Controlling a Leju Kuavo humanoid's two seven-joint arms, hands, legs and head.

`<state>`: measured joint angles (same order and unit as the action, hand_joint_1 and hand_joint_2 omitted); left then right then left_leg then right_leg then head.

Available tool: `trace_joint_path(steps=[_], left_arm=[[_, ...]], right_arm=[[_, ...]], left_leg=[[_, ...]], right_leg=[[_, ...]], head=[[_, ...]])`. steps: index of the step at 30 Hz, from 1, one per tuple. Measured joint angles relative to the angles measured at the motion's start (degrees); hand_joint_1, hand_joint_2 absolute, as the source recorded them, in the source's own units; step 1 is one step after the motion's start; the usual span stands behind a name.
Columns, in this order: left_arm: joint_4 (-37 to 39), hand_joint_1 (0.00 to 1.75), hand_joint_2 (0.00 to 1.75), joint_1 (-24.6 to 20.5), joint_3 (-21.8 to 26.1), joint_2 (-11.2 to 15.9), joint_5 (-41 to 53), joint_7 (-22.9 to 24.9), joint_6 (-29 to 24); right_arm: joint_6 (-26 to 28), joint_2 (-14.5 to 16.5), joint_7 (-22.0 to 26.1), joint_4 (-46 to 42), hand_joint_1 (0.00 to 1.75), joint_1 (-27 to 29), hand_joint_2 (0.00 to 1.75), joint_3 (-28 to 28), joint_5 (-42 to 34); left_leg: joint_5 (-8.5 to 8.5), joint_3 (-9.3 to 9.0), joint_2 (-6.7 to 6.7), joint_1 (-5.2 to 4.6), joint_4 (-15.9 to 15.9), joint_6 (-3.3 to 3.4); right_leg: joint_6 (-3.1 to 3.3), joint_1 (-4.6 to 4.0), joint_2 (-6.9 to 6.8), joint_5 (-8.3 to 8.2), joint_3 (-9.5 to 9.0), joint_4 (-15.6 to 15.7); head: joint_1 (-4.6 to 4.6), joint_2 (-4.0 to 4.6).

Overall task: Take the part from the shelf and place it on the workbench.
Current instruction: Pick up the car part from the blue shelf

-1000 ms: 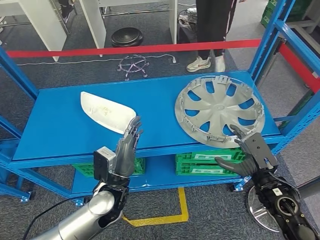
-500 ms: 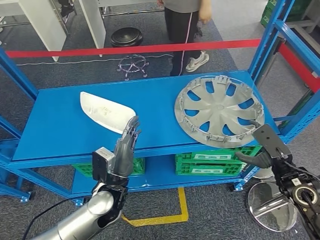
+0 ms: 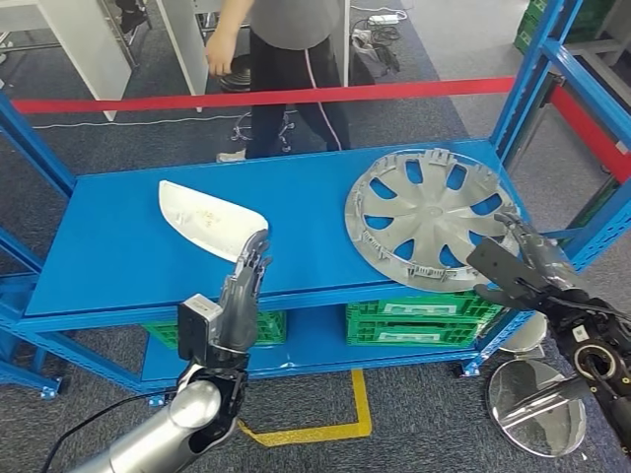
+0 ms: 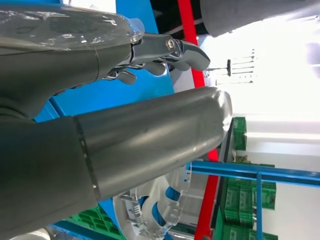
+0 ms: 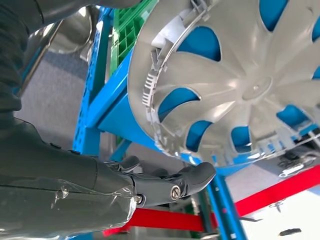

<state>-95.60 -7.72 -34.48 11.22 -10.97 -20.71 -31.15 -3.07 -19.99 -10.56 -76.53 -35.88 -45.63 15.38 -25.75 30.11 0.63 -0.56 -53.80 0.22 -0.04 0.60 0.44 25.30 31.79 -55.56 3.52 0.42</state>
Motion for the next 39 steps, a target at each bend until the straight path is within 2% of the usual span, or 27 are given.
trace_joint_path(steps=[10, 17, 31, 39], left_arm=[[-0.7, 0.0, 0.0, 0.1, 0.5, 0.1, 0.0, -0.1, 1.1], [-1.0, 0.0, 0.0, 0.1, 0.5, 0.1, -0.2, -0.3, 1.6], [-1.0, 0.0, 0.0, 0.1, 0.5, 0.1, -0.5, -0.4, 2.1], [-1.0, 0.0, 0.0, 0.0, 0.6, 0.2, -0.8, -0.7, 2.3]], right_arm=[[-5.1, 0.4, 5.3, 5.3, 0.0, -3.0, 1.75, -4.2, 2.9], [-7.8, 1.3, 8.1, 10.2, 0.0, -3.8, 1.75, -6.2, 0.3], [-8.6, 1.8, 9.9, 18.2, 0.0, -6.5, 1.75, -8.9, -1.9], [-10.1, 1.8, 13.8, 24.2, 0.0, -9.5, 1.75, -9.7, -1.7]], left_leg=[[0.0, 0.01, 0.03, 0.0, 0.0, 0.0], [0.0, 0.01, 0.05, 0.0, 0.0, 0.0], [0.0, -0.12, 0.03, 0.0, 0.0, 0.0], [0.05, -0.18, 0.02, -0.01, 0.0, 0.07]], right_leg=[[0.0, 0.0, -0.04, 0.0, -0.01, 0.0], [0.0, 0.0, -0.05, 0.0, -0.01, 0.0], [-0.01, 0.0, -0.01, -0.01, -0.13, 0.0], [-0.04, 0.01, -0.04, -0.07, -0.22, 0.0]], head=[[-0.01, 0.0], [0.0, 0.0], [-0.01, 0.0], [-0.03, 0.0]])
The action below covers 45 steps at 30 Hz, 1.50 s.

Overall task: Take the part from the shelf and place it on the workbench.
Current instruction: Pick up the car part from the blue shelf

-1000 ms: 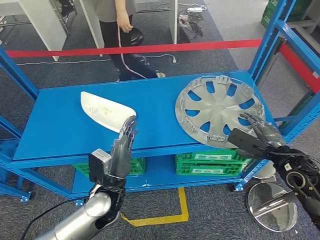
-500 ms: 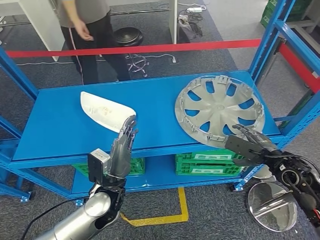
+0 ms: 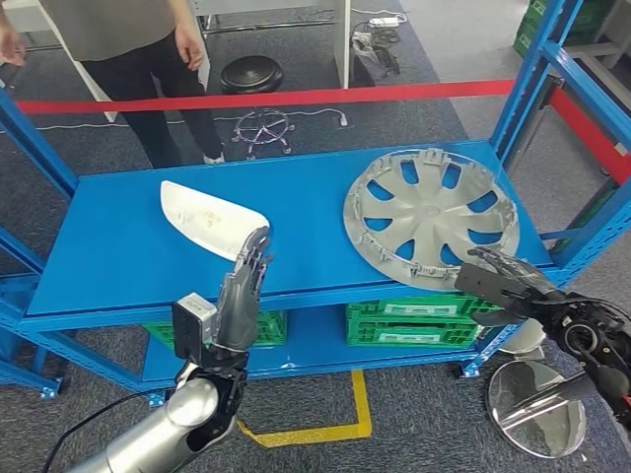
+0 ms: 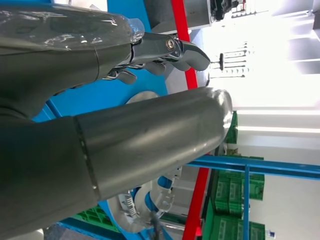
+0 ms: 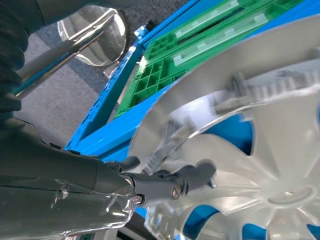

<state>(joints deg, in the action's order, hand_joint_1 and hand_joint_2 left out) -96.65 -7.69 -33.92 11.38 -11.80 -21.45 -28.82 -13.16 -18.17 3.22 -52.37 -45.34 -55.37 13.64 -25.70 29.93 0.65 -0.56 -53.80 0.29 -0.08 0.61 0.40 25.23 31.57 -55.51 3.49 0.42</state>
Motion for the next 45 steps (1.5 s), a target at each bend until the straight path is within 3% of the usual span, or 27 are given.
trace_joint_path(steps=[21, 45], left_arm=[[0.2, 0.0, 0.0, 0.0, 0.8, -0.3, 0.0, -1.0, 2.1], [1.0, 0.0, 0.0, -0.8, 1.2, -1.2, -0.4, -1.9, 2.9]], right_arm=[[2.7, 1.8, 1.8, 7.3, 0.0, -5.9, 1.75, -1.3, 6.3], [0.1, 5.6, 0.3, 2.4, 0.0, -9.3, 1.75, -2.1, 7.1]], left_leg=[[0.04, 0.06, 0.0, 0.0, 0.0, 0.06], [0.04, 0.06, -0.03, 0.0, 0.0, 0.06]], right_leg=[[-0.02, -0.01, -0.01, -0.02, 0.02, 0.1], [-0.03, -0.01, 0.01, -0.02, 0.03, 0.1]], head=[[-0.03, 0.0], [-0.03, 0.0]])
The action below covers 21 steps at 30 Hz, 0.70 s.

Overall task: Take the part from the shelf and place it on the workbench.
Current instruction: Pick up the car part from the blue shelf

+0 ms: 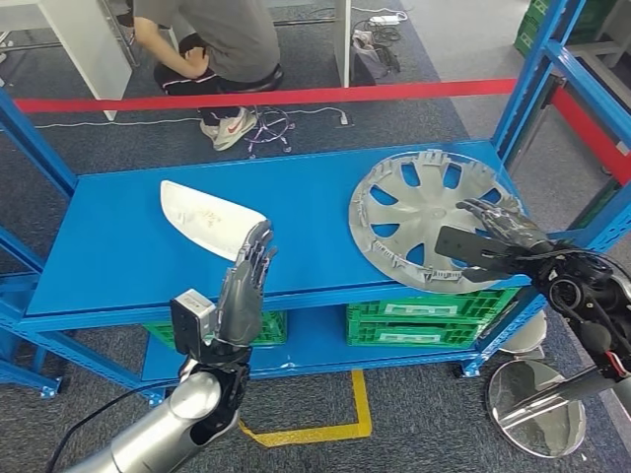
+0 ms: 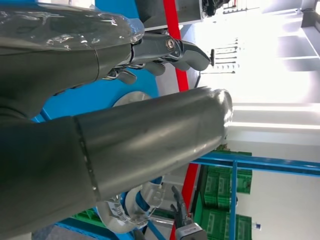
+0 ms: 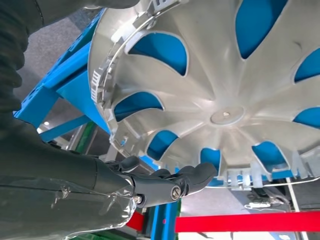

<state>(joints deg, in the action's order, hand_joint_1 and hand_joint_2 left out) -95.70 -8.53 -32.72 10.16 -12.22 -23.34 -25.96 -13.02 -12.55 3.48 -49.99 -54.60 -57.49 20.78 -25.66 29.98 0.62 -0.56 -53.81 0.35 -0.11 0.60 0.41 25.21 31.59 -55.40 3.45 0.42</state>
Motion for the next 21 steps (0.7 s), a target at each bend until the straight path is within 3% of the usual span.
trace_joint_path(steps=[11, 21], left_arm=[[0.0, 0.0, 0.0, -0.5, 0.0, 0.0, 0.0, 0.0, -0.3], [0.0, 0.0, 0.0, -0.6, 0.0, 0.0, 0.0, 0.1, -1.1]], right_arm=[[0.2, 0.0, 5.9, 5.1, 0.0, 1.8, 1.75, -0.7, -2.3], [0.4, 1.2, 7.2, 10.6, 0.0, 2.9, 1.75, -1.5, -3.1]], left_leg=[[0.0, 0.02, 0.01, 0.0, 0.0, 0.0], [0.0, 0.01, 0.01, 0.0, 0.0, 0.0]], right_leg=[[0.0, 0.0, -0.01, 0.0, 0.0, 0.0], [0.0, 0.0, 0.0, 0.0, 0.0, 0.0]], head=[[0.0, 0.0], [0.01, 0.0]])
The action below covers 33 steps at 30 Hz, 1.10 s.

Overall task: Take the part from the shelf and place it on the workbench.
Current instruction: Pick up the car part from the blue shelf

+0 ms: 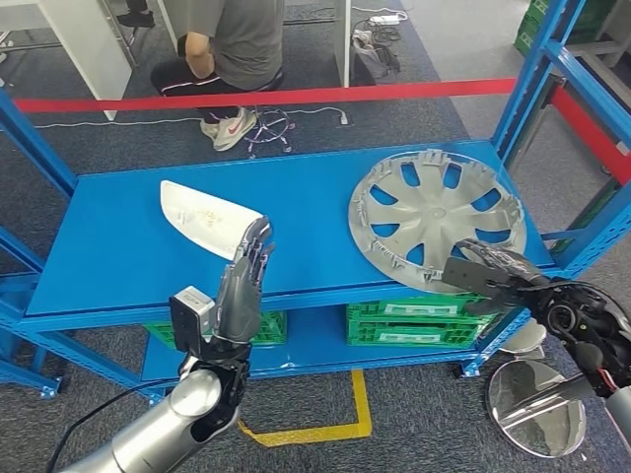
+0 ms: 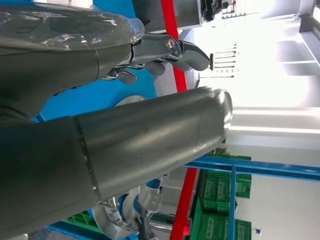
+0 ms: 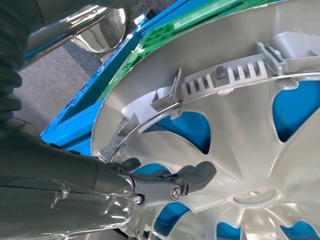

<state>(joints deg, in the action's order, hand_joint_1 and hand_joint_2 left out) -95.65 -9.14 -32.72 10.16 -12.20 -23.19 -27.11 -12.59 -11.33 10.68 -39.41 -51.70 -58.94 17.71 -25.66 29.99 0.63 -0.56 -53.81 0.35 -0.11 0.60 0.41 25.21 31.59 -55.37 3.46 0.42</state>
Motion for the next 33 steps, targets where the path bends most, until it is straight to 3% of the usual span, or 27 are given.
trace_joint_path(steps=[33], left_arm=[[0.0, 0.0, 0.0, -0.2, 0.0, 0.0, -0.2, 0.0, -0.1]], right_arm=[[0.0, 1.5, 0.8, 4.7, 0.0, -0.1, 1.75, -0.5, 0.7]], left_leg=[[0.0, -0.25, -0.02, 0.0, 0.0, 0.0]], right_leg=[[-0.01, -0.01, 0.0, -0.01, -0.25, 0.0]], head=[[-0.01, 0.0]])
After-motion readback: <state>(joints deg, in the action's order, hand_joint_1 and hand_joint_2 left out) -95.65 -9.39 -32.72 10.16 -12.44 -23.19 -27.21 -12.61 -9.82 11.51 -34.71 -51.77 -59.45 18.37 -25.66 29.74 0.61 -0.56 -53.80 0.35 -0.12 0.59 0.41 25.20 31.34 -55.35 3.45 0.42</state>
